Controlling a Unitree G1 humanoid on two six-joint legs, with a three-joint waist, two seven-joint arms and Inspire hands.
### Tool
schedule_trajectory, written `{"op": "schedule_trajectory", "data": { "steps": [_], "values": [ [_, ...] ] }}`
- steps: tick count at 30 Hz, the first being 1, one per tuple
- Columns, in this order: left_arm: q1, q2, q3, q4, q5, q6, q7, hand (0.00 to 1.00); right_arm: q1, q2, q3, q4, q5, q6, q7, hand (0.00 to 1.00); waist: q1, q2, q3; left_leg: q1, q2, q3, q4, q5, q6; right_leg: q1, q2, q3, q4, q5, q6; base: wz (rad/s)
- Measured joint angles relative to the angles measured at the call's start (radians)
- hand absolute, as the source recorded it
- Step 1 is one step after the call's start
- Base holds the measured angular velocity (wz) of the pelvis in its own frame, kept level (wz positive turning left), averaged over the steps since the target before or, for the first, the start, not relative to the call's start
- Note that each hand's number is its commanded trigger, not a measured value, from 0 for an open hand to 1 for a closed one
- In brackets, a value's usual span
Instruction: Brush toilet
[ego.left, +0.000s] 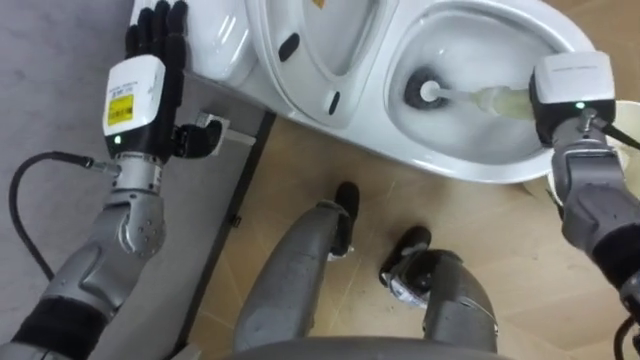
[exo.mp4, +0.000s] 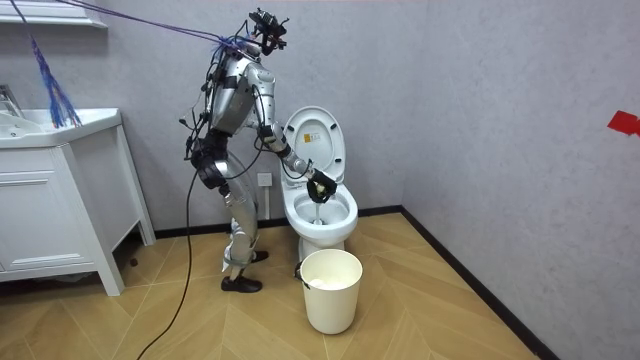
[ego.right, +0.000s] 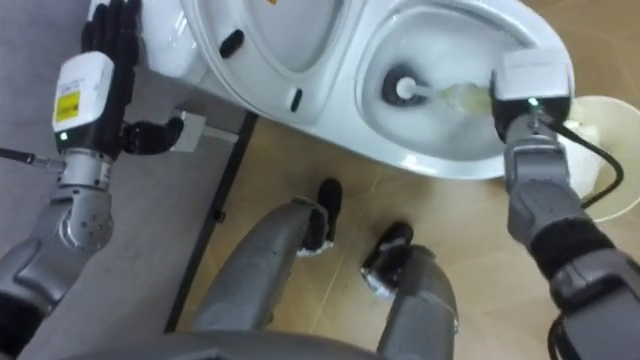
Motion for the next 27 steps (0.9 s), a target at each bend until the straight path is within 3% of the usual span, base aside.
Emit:
{"op": "schedule_trajectory", "data": {
  "steps": [2, 6, 7, 9, 10, 11, 12, 13, 16, 21, 25, 27],
  "values": [
    [-0.002, 0.000, -0.001, 0.022, -0.035, -0.022, 0.009, 0.00, 0.002, 0.001, 0.000, -0.009, -0.009, 0.003, 0.018, 1.00, -0.001, 0.000, -0.0004, 0.005, 0.001, -0.001, 0.002, 0.000, 0.000, 0.011, 0.002, -0.003, -0.006, 0.000, 0.000, 0.00],
    [0.017, 0.022, -0.001, 0.023, -0.087, -0.020, 0.011, 0.00, -0.023, -0.023, 0.002, 0.056, 0.074, -0.003, 0.009, 1.00, 0.006, -0.001, -0.0006, 0.016, 0.003, -0.003, 0.003, 0.000, 0.000, 0.028, 0.007, -0.007, -0.009, 0.002, 0.001, 0.04],
    [0.019, 0.041, -0.010, 0.024, -0.120, -0.014, 0.012, 0.00, -0.048, -0.031, 0.010, 0.112, 0.161, -0.025, -0.013, 1.00, 0.004, -0.005, 0.0013, 0.015, 0.001, -0.006, 0.002, 0.000, 0.000, 0.024, 0.004, -0.008, -0.001, 0.002, 0.001, 0.07],
    [0.017, 0.048, -0.010, 0.028, -0.122, -0.003, 0.013, 0.00, -0.080, -0.046, -0.003, 0.221, 0.345, -0.076, -0.045, 1.00, 0.004, -0.017, 0.0029, 0.010, -0.002, -0.004, -0.001, 0.001, -0.001, 0.008, -0.008, -0.005, 0.025, 0.000, 0.004, 0.09],
    [0.012, 0.054, -0.010, 0.031, -0.127, -0.002, 0.014, 0.00, -0.102, -0.048, -0.006, 0.288, 0.469, -0.110, -0.059, 1.00, 0.000, -0.032, 0.0082, 0.006, -0.004, 0.002, -0.004, 0.002, -0.002, -0.005, -0.015, 0.004, 0.028, -0.010, 0.002, 0.05],
    [0.012, 0.060, -0.010, 0.029, -0.125, -0.001, 0.014, 0.00, -0.113, -0.047, -0.014, 0.321, 0.524, -0.132, -0.063, 1.00, -0.001, -0.042, 0.0087, -0.001, -0.007, 0.003, -0.003, 0.004, -0.002, -0.016, -0.020, 0.005, 0.039, -0.011, 0.001, 0.00],
    [0.010, 0.069, -0.009, 0.020, -0.123, 0.004, 0.019, 0.00, -0.128, -0.048, -0.047, 0.370, 0.628, -0.169, -0.068, 1.00, -0.009, -0.065, 0.0130, -0.013, -0.016, 0.009, -0.003, 0.010, 0.001, -0.043, -0.035, 0.014, 0.066, -0.018, 0.001, 0.08],
    [0.011, 0.071, -0.007, 0.002, -0.111, 0.014, 0.029, 0.00, -0.150, -0.048, -0.079, 0.408, 0.709, -0.186, -0.074, 1.00, -0.028, -0.078, 0.0152, -0.026, -0.023, 0.011, -0.003, 0.016, 0.007, -0.064, -0.051, 0.017, 0.089, -0.023, 0.002, 0.13],
    [0.014, 0.054, 0.005, -0.003, -0.100, 0.025, 0.037, 0.00, -0.194, -0.049, -0.168, 0.461, 0.866, -0.224, -0.123, 1.00, -0.063, -0.092, 0.0199, -0.036, -0.042, 0.013, 0.004, 0.029, 0.019, -0.084, -0.077, 0.019, 0.125, -0.028, 0.007, 0.14],
    [0.010, 0.028, 0.025, -0.002, -0.071, 0.059, 0.030, 0.00, -0.200, -0.041, -0.198, 0.471, 0.860, -0.249, -0.177, 1.00, -0.103, -0.098, 0.0201, -0.034, -0.052, 0.023, 0.010, 0.044, 0.034, -0.089, -0.098, 0.023, 0.147, -0.025, 0.016, 0.01],
    [0.006, -0.001, 0.024, -0.002, -0.054, 0.087, 0.029, 0.00, -0.180, 0.007, -0.198, 0.454, 0.813, -0.256, -0.206, 1.00, -0.106, -0.089, 0.0169, -0.028, -0.049, 0.024, 0.004, 0.046, 0.038, -0.084, -0.093, 0.027, 0.144, -0.013, 0.027, -0.08],
    [0.006, -0.010, 0.022, -0.002, -0.037, 0.098, 0.029, 0.00, -0.166, 0.029, -0.198, 0.435, 0.780, -0.256, -0.219, 1.00, -0.105, -0.079, 0.0150, -0.026, -0.050, 0.023, 0.005, 0.047, 0.040, -0.080, -0.093, 0.025, 0.144, -0.006, 0.023, 0.00]
  ]
}}
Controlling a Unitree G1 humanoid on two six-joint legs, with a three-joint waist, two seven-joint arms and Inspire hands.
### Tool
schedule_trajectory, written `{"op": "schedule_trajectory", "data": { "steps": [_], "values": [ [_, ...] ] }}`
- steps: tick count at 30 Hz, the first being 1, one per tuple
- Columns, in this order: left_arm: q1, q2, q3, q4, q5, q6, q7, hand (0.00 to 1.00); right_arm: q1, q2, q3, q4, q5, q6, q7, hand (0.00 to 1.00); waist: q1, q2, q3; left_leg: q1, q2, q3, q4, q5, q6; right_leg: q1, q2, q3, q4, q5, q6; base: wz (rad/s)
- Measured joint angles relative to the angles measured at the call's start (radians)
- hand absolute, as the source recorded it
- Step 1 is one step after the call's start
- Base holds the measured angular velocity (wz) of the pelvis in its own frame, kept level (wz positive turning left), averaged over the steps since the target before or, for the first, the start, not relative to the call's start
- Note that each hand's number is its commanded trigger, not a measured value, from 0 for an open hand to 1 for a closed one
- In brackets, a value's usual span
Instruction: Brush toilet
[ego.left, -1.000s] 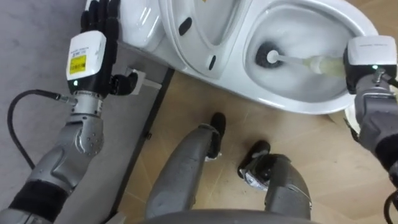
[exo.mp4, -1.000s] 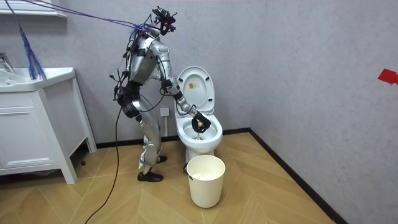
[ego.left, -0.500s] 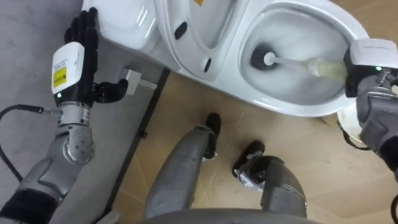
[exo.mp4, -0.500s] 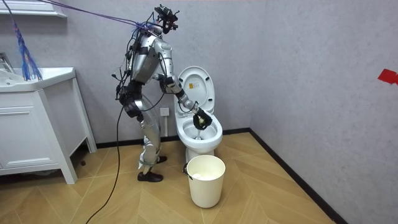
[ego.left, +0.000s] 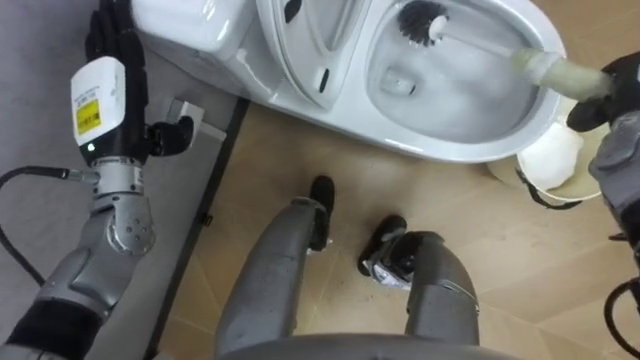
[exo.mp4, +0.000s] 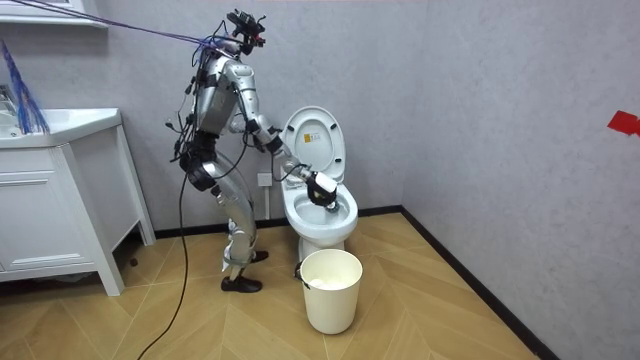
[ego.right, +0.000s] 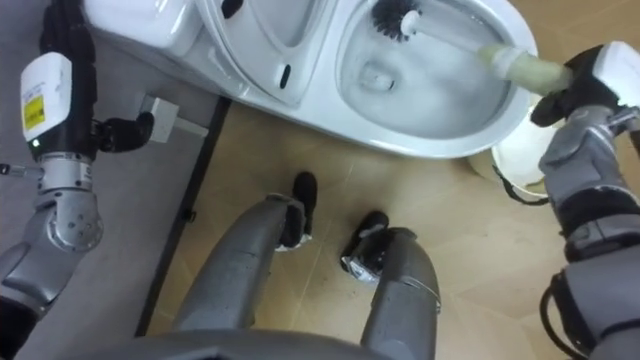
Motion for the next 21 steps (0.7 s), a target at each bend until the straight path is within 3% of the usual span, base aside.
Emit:
{"op": "schedule_trajectory", "data": {
  "steps": [2, 5, 9, 12, 14, 18, 21],
  "values": [
    [0.003, -0.007, -0.001, 0.014, 0.011, 0.002, 0.000, 0.00, 0.027, 0.024, 0.000, -0.014, -0.050, 0.002, -0.018, 1.00, 0.002, 0.017, -0.0002, 0.015, 0.001, 0.000, -0.001, -0.003, 0.000, 0.017, 0.002, -0.003, -0.006, 0.002, 0.002, -0.02],
    [0.023, -0.035, -0.024, 0.031, 0.011, 0.021, -0.005, 0.00, 0.066, 0.062, 0.003, -0.014, -0.087, 0.015, -0.022, 1.00, 0.023, 0.070, -0.0071, 0.030, 0.018, 0.003, -0.011, -0.005, 0.000, 0.039, 0.023, -0.003, -0.048, 0.019, 0.007, -0.23],
    [0.049, -0.048, -0.025, 0.029, 0.011, 0.023, -0.029, 0.00, 0.095, 0.092, 0.032, -0.032, -0.147, 0.047, 0.001, 1.00, 0.035, 0.100, -0.0129, 0.028, 0.024, 0.006, -0.013, -0.004, -0.001, 0.036, 0.029, -0.002, -0.054, 0.027, 0.009, -0.07],
    [0.052, -0.053, -0.019, 0.029, 0.011, 0.019, -0.038, 0.00, 0.130, 0.095, 0.032, -0.107, -0.211, 0.089, 0.011, 1.00, 0.057, 0.102, -0.0142, 0.018, 0.035, 0.008, -0.017, -0.001, -0.011, 0.025, 0.044, -0.001, -0.066, 0.034, -0.005, -0.09],
    [0.056, -0.050, -0.018, 0.029, 0.010, 0.019, -0.039, 0.00, 0.133, 0.094, 0.040, -0.138, -0.245, 0.103, 0.025, 1.00, 0.057, 0.102, -0.0142, 0.021, 0.038, 0.008, -0.020, 0.001, -0.014, 0.028, 0.053, 0.000, -0.074, 0.040, -0.018, -0.07],
    [0.048, -0.042, -0.018, 0.030, -0.002, 0.016, -0.040, 0.00, 0.162, 0.092, 0.078, -0.257, -0.355, 0.172, 0.094, 1.00, 0.062, 0.103, -0.0148, 0.040, 0.064, 0.008, -0.021, 0.001, -0.034, 0.059, 0.086, -0.005, -0.104, 0.048, -0.038, -0.08],
    [0.047, -0.018, -0.018, 0.033, -0.016, 0.015, -0.042, 0.00, 0.195, 0.079, 0.082, -0.361, -0.437, 0.209, 0.151, 1.00, 0.063, 0.101, -0.0138, 0.049, 0.069, 0.002, -0.026, 0.003, -0.046, 0.068, 0.095, -0.007, -0.111, 0.046, -0.048, 0.00]
  ]
}}
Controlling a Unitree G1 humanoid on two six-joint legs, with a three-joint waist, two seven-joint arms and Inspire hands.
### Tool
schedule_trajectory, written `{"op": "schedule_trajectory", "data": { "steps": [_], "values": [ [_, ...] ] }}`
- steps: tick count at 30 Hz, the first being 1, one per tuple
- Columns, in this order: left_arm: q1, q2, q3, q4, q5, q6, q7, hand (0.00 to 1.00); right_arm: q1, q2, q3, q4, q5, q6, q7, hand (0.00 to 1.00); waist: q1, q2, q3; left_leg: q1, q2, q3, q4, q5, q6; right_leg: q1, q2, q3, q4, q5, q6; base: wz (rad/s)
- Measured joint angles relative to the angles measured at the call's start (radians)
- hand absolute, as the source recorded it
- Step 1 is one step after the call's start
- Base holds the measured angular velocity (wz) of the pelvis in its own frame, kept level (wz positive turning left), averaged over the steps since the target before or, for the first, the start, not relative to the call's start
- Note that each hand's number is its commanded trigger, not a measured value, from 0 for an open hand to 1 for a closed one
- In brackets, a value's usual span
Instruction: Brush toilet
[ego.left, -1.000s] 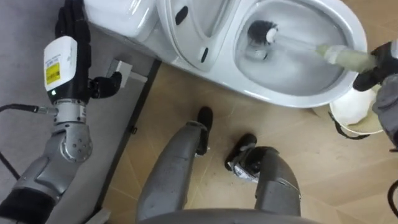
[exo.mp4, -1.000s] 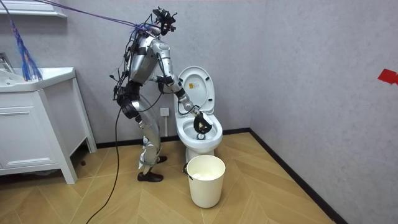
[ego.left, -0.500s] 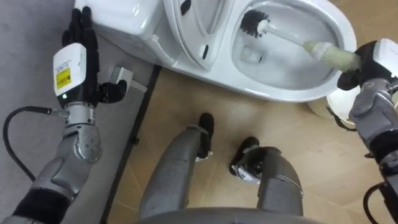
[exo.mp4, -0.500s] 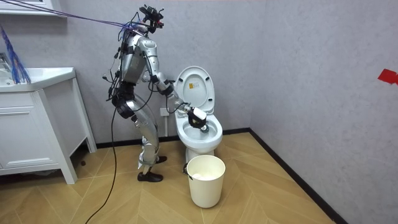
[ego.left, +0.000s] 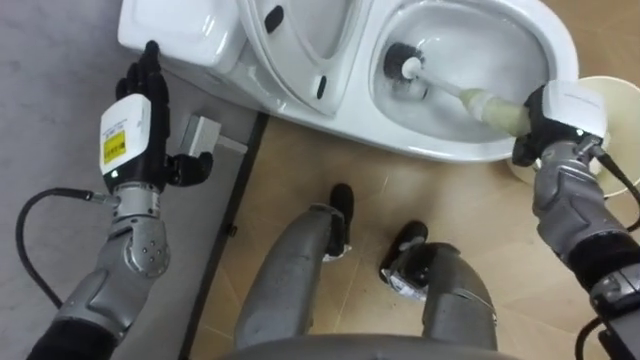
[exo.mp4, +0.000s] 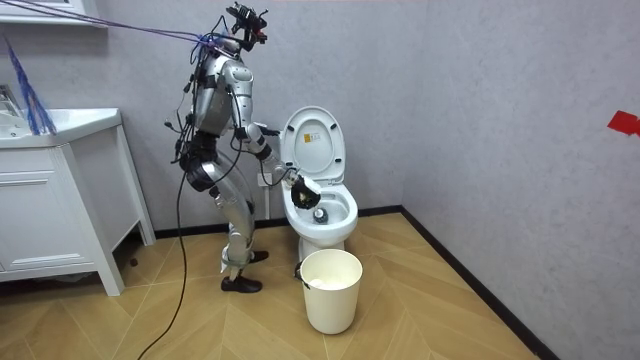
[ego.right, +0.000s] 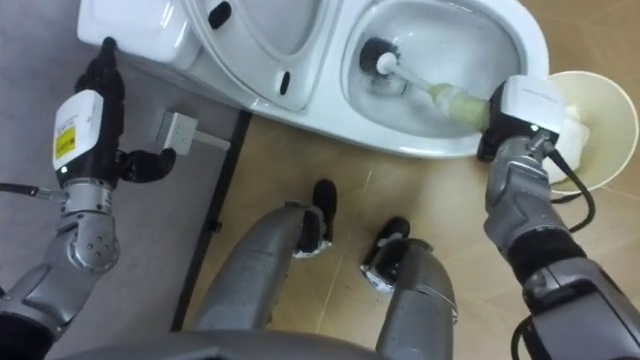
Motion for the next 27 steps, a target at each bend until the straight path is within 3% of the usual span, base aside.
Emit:
{"op": "schedule_trajectory", "data": {
  "steps": [3, 7, 11, 13, 15, 17, 18, 21, 23, 27],
  "values": [
    [0.012, 0.015, 0.003, 0.000, 0.000, -0.019, 0.002, 0.00, 0.032, -0.015, 0.000, -0.088, -0.074, 0.022, 0.068, 1.00, 0.001, -0.011, 0.0008, 0.003, 0.005, -0.003, 0.001, -0.002, -0.012, 0.004, 0.007, 0.000, -0.007, 0.000, -0.007, 0.00],
    [0.012, 0.023, 0.003, 0.013, -0.002, -0.047, 0.003, 0.00, 0.111, -0.064, 0.001, -0.243, -0.156, 0.030, 0.177, 1.00, 0.000, -0.046, -0.0040, 0.010, 0.008, -0.032, 0.012, -0.006, -0.025, 0.028, 0.023, -0.013, -0.024, -0.002, -0.013, 0.03],
    [0.006, 0.024, 0.004, 0.078, -0.004, -0.082, 0.003, 0.00, 0.162, -0.062, 0.002, -0.310, -0.237, 0.030, 0.257, 1.00, -0.003, -0.083, -0.0067, 0.064, 0.017, -0.043, 0.013, -0.020, -0.032, 0.096, 0.041, -0.018, -0.057, -0.006, -0.012, 0.02],
    [0.006, 0.025, 0.004, 0.105, -0.024, -0.101, -0.002, 0.00, 0.180, -0.057, 0.002, -0.317, -0.260, 0.026, 0.304, 1.00, -0.009, -0.105, -0.0122, 0.103, 0.019, -0.045, 0.004, -0.026, -0.033, 0.143, 0.047, -0.023, -0.082, -0.008, -0.007, 0.07],
    [0.008, 0.025, 0.004, 0.121, -0.025, -0.103, -0.008, 0.00, 0.187, -0.056, 0.000, -0.313, -0.260, 0.018, 0.332, 1.00, -0.012, -0.115, -0.0117, 0.138, 0.017, -0.043, 0.001, -0.035, -0.032, 0.180, 0.048, -0.021, -0.090, -0.011, -0.002, 0.00],
    [0.018, 0.023, 0.004, 0.145, -0.024, -0.110, -0.012, 0.00, 0.203, -0.050, -0.005, -0.286, -0.265, -0.002, 0.337, 1.00, -0.016, -0.127, -0.0098, 0.182, 0.011, -0.042, -0.019, -0.037, -0.031, 0.225, 0.047, -0.023, -0.112, -0.013, 0.005, 0.08],
    [0.017, 0.021, 0.005, 0.167, -0.022, -0.116, -0.016, 0.00, 0.218, -0.047, -0.025, -0.257, -0.261, -0.030, 0.332, 1.00, -0.019, -0.134, -0.0098, 0.201, 0.006, -0.043, -0.023, -0.038, -0.029, 0.246, 0.044, -0.024, -0.119, -0.015, 0.010, 0.19],
    [0.043, -0.016, 0.027, 0.231, -0.023, -0.120, -0.024, 0.00, 0.281, -0.028, -0.107, -0.181, -0.209, -0.096, 0.302, 1.00, -0.030, -0.141, -0.0110, 0.264, -0.014, -0.042, -0.057, -0.044, -0.020, 0.304, 0.037, -0.016, -0.141, -0.024, 0.034, 0.19],
    [0.087, -0.039, 0.069, 0.250, -0.030, -0.118, -0.049, 0.00, 0.336, 0.003, -0.165, -0.144, -0.171, -0.138, 0.278, 1.00, -0.039, -0.154, -0.0158, 0.315, -0.027, -0.038, -0.094, -0.044, -0.019, 0.349, 0.034, -0.011, -0.170, -0.021, 0.046, 0.02],
    [0.242, -0.093, 0.171, 0.244, -0.046, -0.117, -0.082, 0.00, 0.491, 0.044, -0.288, -0.155, -0.023, -0.229, 0.247, 1.00, -0.071, -0.165, -0.0181, 0.442, -0.042, -0.023, -0.165, -0.051, -0.011, 0.473, 0.033, -0.006, -0.251, -0.013, 0.072, -0.02]
  ]
}}
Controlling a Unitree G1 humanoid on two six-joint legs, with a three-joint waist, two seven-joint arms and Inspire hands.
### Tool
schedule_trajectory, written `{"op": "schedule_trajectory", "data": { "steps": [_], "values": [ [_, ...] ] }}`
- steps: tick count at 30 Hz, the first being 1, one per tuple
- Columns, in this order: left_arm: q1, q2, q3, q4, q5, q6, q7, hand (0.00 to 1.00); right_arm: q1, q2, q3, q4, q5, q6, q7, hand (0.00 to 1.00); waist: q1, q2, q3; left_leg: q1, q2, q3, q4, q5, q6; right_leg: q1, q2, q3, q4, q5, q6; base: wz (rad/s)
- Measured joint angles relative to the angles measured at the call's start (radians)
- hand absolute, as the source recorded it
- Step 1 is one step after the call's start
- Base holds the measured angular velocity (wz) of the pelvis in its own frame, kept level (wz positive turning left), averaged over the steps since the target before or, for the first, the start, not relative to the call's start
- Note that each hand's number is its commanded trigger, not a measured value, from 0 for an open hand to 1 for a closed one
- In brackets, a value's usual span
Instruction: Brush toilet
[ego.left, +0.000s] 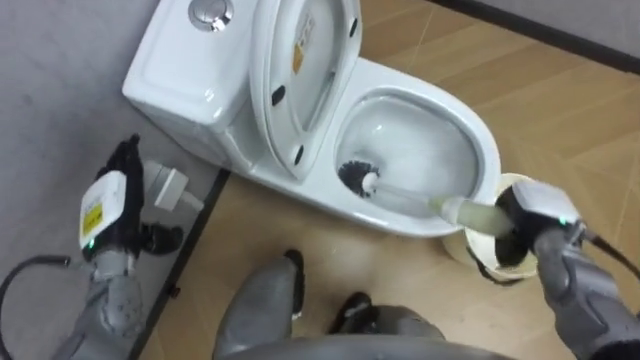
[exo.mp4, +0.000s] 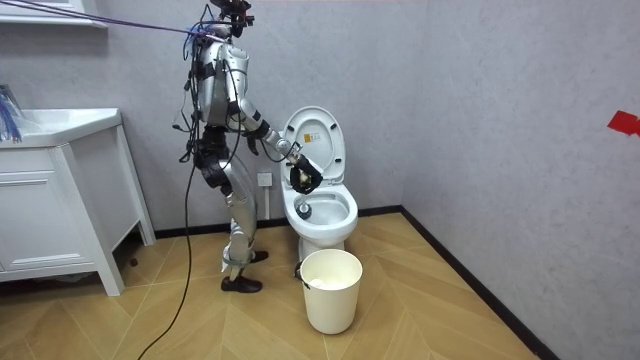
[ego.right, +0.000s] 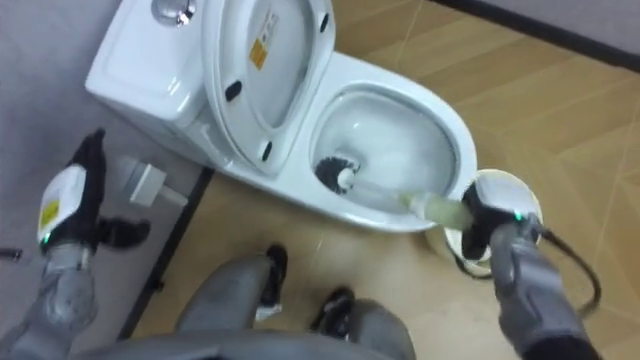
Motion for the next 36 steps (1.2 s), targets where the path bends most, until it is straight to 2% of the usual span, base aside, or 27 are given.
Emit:
{"op": "schedule_trajectory", "data": {
  "steps": [2, 4, 6, 8, 10, 11, 13, 15, 17, 18, 21, 25, 28, 31, 35, 36],
  "values": [
    [0.048, -0.025, 0.028, -0.003, -0.018, -0.001, -0.004, 0.00, 0.035, 0.013, -0.045, -0.005, 0.067, -0.039, -0.015, 1.00, -0.020, -0.005, -0.0006, 0.055, -0.001, 0.009, -0.035, 0.000, 0.001, 0.046, -0.001, 0.009, -0.029, 0.004, 0.007, -0.10],
    [0.096, -0.055, 0.058, -0.002, -0.036, -0.002, -0.020, 0.00, 0.082, 0.057, -0.116, -0.004, 0.181, -0.081, -0.052, 1.00, -0.040, -0.013, -0.0022, 0.140, -0.014, 0.021, -0.080, -0.001, 0.001, 0.120, -0.002, 0.011, -0.071, 0.004, 0.018, -0.02],
    [0.128, -0.072, 0.080, 0.000, -0.069, -0.008, -0.024, 0.00, 0.095, 0.087, -0.144, -0.021, 0.258, -0.092, -0.073, 1.00, -0.054, -0.023, -0.0106, 0.193, -0.017, 0.034, -0.113, -0.002, -0.001, 0.165, -0.003, 0.018, -0.095, 0.004, 0.022, -0.14],
    [0.142, -0.092, 0.104, 0.015, -0.097, -0.013, -0.025, 0.00, 0.120, 0.109, -0.176, -0.041, 0.334, -0.131, -0.098, 1.00, -0.077, -0.027, -0.0116, 0.239, -0.018, 0.036, -0.136, -0.003, -0.003, 0.209, 0.003, 0.025, -0.124, 0.006, 0.027, -0.09],
    [0.164, -0.129, 0.154, 0.058, -0.110, -0.015, -0.028, 0.00, 0.132, 0.151, -0.217, -0.046, 0.439, -0.168, -0.135, 1.00, -0.083, -0.030, -0.0174, 0.300, -0.018, 0.045, -0.165, -0.008, -0.009, 0.268, 0.010, 0.039, -0.163, 0.011, 0.032, -0.20],
    [0.179, -0.137, 0.162, 0.076, -0.133, -0.015, -0.029, 0.00, 0.148, 0.169, -0.236, -0.059, 0.488, -0.172, -0.156, 1.00, -0.090, -0.035, -0.0207, 0.321, -0.022, 0.051, -0.167, -0.014, -0.010, 0.291, 0.011, 0.041, -0.174, 0.012, 0.032, -0.15],
    [0.185, -0.150, 0.167, 0.144, -0.176, -0.017, -0.029, 0.00, 0.170, 0.180, -0.253, -0.066, 0.553, -0.180, -0.190, 1.00, -0.103, -0.024, -0.0245, 0.342, -0.022, 0.054, -0.167, -0.025, -0.012, 0.316, 0.014, 0.046, -0.182, 0.013, 0.034, -0.07],
    [0.185, -0.169, 0.173, 0.208, -0.235, -0.002, -0.031, 0.00, 0.184, 0.183, -0.265, -0.066, 0.615, -0.181, -0.224, 1.00, -0.107, -0.021, -0.0275, 0.357, -0.020, 0.062, -0.167, -0.032, -0.012, 0.326, 0.015, 0.062, -0.183, 0.013, 0.034, -0.17],
    [0.184, -0.184, 0.196, 0.256, -0.295, 0.011, -0.048, 0.00, 0.198, 0.190, -0.274, -0.066, 0.677, -0.181, -0.258, 1.00, -0.108, -0.015, -0.0266, 0.368, -0.016, 0.064, -0.169, -0.040, -0.014, 0.335, 0.018, 0.067, -0.187, 0.014, 0.035, -0.13],
    [0.182, -0.190, 0.213, 0.291, -0.324, 0.024, -0.061, 0.00, 0.204, 0.195, -0.274, -0.063, 0.710, -0.180, -0.278, 1.00, -0.111, -0.011, -0.0237, 0.375, -0.016, 0.064, -0.170, -0.042, -0.014, 0.342, 0.019, 0.070, -0.191, 0.014, 0.035, -0.08],
    [0.176, -0.206, 0.243, 0.365, -0.360, 0.056, -0.110, 0.00, 0.207, 0.197, -0.279, -0.019, 0.760, -0.181, -0.310, 1.00, -0.129, -0.004, -0.0198, 0.397, -0.014, 0.065, -0.171, -0.051, -0.015, 0.361, 0.022, 0.080, -0.196, 0.014, 0.036, -0.07],
    [0.157, -0.220, 0.243, 0.422, -0.439, 0.093, -0.184, 0.00, 0.193, 0.206, -0.291, 0.069, 0.817, -0.179, -0.352, 1.00, -0.137, 0.012, -0.0234, 0.415, -0.013, 0.077, -0.172, -0.056, -0.014, 0.365, 0.024, 0.121, -0.201, 0.012, 0.040, -0.15],
    [0.148, -0.220, 0.248, 0.423, -0.456, 0.117, -0.220, 0.00, 0.192, 0.236, -0.306, 0.124, 0.868, -0.172, -0.376, 1.00, -0.147, 0.011, -0.0239, 0.421, -0.009, 0.090, -0.169, -0.057, -0.013, 0.364, 0.025, 0.133, -0.196, 0.011, 0.041, -0.14],
    [0.123, -0.220, 0.248, 0.423, -0.452, 0.138, -0.248, 0.00, 0.183, 0.244, -0.306, 0.184, 0.909, -0.169, -0.394, 1.00, -0.165, 0.016, -0.0204, 0.421, -0.008, 0.098, -0.167, -0.058, -0.011, 0.361, 0.027, 0.148, -0.196, 0.013, 0.043, -0.09],
    [0.090, -0.227, 0.252, 0.422, -0.418, 0.147, -0.266, 0.00, 0.153, 0.263, -0.307, 0.317, 0.900, -0.169, -0.404, 1.00, -0.169, 0.016, -0.0218, 0.432, -0.005, 0.116, -0.170, -0.058, -0.011, 0.362, 0.029, 0.173, -0.195, 0.017, 0.043, -0.21],
    [0.084, -0.232, 0.252, 0.422, -0.380, 0.147, -0.266, 0.00, 0.156, 0.268, -0.306, 0.340, 0.881, -0.169, -0.403, 1.00, -0.173, 0.016, -0.0226, 0.438, -0.006, 0.117, -0.170, -0.058, -0.011, 0.365, 0.027, 0.177, -0.196, 0.017, 0.043, -0.15]
  ]
}}
